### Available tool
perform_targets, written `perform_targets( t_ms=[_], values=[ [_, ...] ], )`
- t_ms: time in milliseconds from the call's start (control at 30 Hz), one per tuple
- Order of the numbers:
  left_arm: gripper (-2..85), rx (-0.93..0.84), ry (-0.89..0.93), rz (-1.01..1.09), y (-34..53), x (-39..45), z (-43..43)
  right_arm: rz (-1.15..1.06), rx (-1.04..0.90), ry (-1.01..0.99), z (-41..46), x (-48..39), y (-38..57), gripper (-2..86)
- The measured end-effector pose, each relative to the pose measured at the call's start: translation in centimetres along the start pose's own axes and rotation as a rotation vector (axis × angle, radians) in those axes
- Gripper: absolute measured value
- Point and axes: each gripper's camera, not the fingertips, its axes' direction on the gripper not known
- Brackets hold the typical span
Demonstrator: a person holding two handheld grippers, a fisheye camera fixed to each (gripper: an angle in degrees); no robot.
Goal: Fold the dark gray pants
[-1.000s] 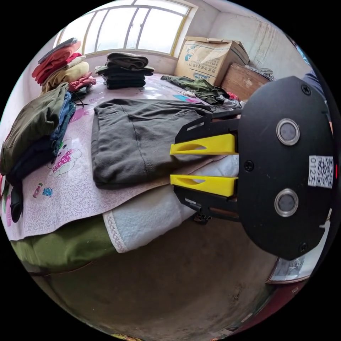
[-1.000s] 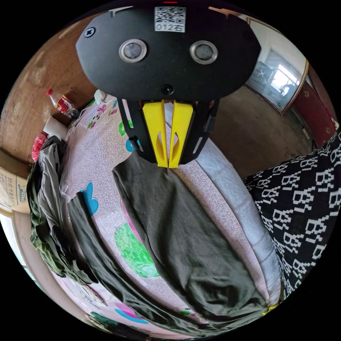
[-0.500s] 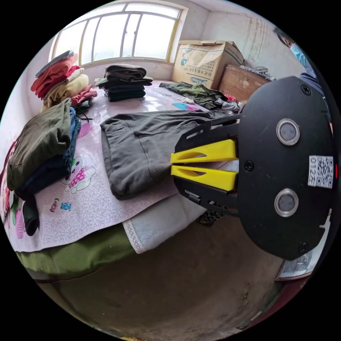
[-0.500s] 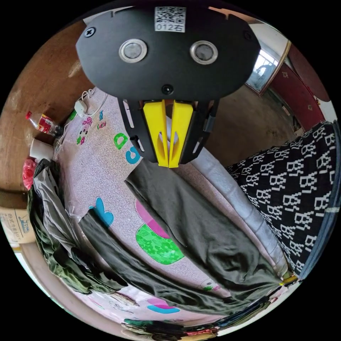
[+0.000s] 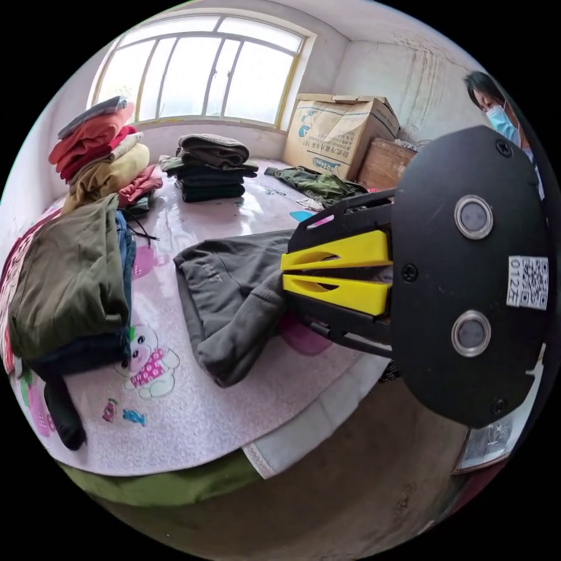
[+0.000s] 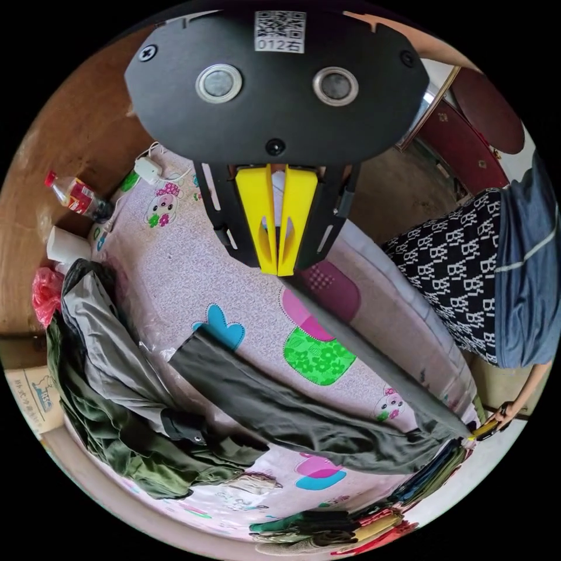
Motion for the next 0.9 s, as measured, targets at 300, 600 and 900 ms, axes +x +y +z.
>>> perform_targets(
  t_ms=[300,600,900],
  values=[
    [0.7,-0.152,-0.192,0.041,-5.9,9.8,10.0,-0.018,-0.136,-0.055,0.7,12.0,-11.5,-0.1],
    [1.3,-0.238,-0.279,0.051,-10.0,15.7,20.7,-0.032,-0.246,-0.075,6.0,18.9,-20.0,0.0],
    [4.0,-0.301,-0.03,0.153,-9.0,17.5,30.4,0.118,-0.227,0.068,10.4,20.1,-21.0,0.7]
  ],
)
